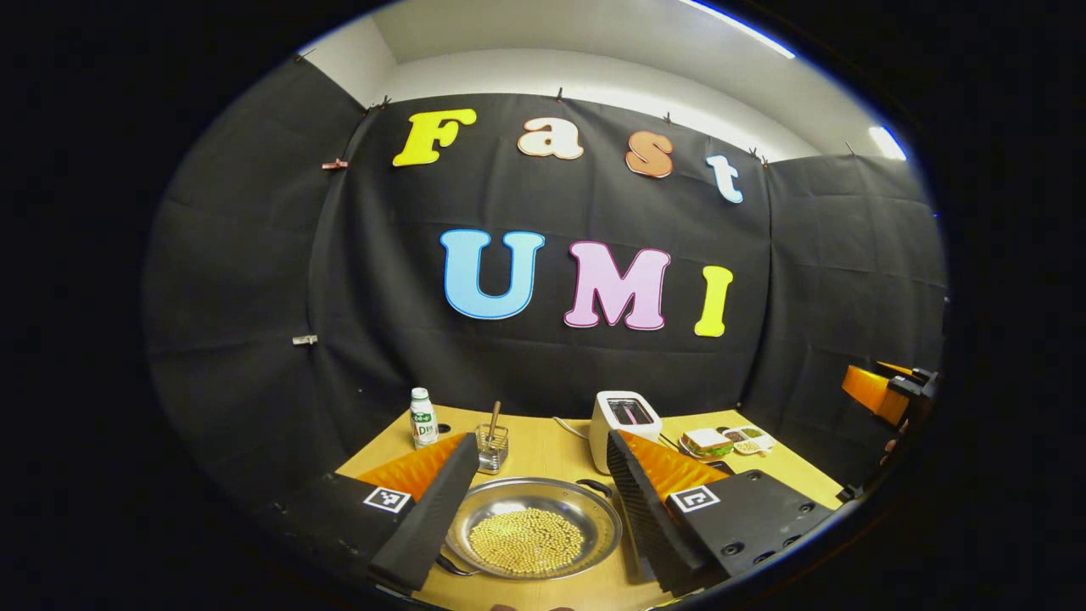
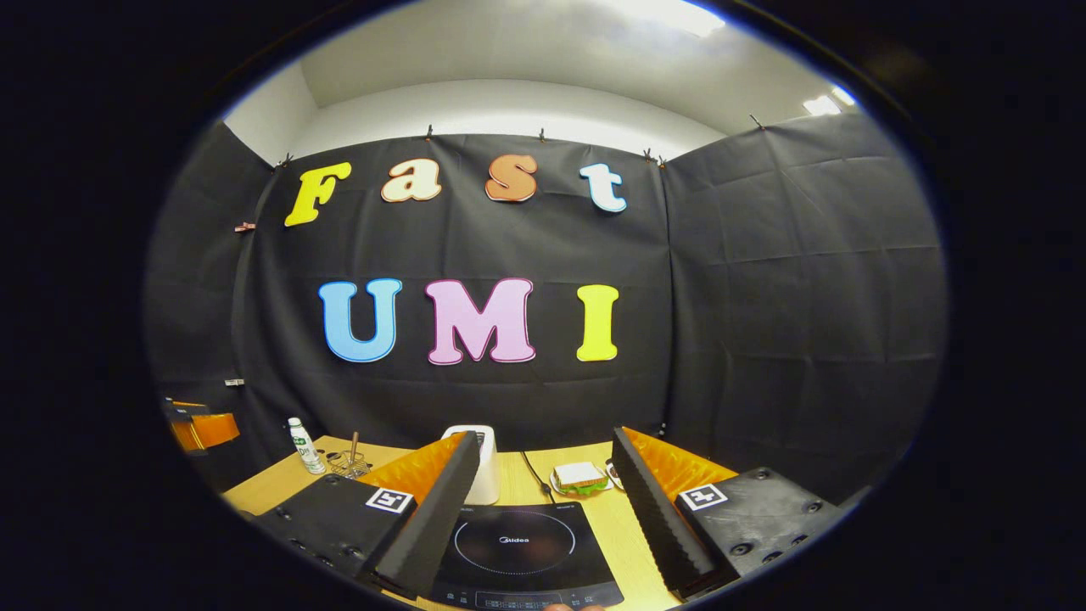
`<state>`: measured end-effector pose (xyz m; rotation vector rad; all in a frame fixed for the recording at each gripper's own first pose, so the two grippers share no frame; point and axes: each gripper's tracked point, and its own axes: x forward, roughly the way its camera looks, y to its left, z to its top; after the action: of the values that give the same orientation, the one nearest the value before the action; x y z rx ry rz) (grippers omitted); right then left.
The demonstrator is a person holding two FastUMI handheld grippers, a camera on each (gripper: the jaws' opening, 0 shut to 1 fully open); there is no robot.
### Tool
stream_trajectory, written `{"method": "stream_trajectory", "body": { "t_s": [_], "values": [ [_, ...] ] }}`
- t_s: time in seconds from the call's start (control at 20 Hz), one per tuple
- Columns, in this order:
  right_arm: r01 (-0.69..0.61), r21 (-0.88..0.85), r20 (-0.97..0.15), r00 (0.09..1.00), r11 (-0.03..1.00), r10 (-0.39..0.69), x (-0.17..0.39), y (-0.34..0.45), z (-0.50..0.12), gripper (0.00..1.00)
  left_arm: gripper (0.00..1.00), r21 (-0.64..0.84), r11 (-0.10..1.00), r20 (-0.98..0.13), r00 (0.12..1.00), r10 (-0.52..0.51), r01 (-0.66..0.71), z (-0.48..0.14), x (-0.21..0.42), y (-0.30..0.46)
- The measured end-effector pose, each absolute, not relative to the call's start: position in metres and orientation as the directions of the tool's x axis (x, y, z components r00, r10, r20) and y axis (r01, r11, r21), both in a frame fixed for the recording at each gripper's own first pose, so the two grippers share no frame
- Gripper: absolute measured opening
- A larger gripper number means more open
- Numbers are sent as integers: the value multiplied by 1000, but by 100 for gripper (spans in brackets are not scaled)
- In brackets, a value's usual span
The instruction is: First push the handle of the pot to place it horizontally, then grasp the pot with both hands and set it on the induction cooktop.
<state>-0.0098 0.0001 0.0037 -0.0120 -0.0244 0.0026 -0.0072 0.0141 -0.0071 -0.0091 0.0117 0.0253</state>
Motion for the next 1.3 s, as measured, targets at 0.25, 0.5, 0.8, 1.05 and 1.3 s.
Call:
{"method": "stream_trajectory", "body": {
  "t_s": [0.25, 0.5, 0.8, 1.05, 1.3],
  "values": [
    [-3, -12, 20, 1000, 1000, 3, -12, 1, 2, 98, 95, -3, 1000, -20, 999, 26, -26, -10, -9, 21],
    [-8, -13, 20, 1000, 1000, 8, -14, 7, 2, 98, 95, -8, 1000, -43, 999, 24, -24, -18, -10, 28],
    [-14, -21, 12, 1000, 1000, 14, -15, 9, 2, 98, 95, -33, 999, -67, 998, 16, -18, -21, -7, 31],
    [-22, -51, 18, 1000, 998, 23, -14, 16, 3, 98, 94, -56, 998, -129, 992, 0, -7, -34, -3, 37],
    [-42, -63, 9, 999, 997, 43, -15, 25, -2, 98, 63, -62, 998, -182, 983, -10, -1, -42, 3, 51]
  ]
}}
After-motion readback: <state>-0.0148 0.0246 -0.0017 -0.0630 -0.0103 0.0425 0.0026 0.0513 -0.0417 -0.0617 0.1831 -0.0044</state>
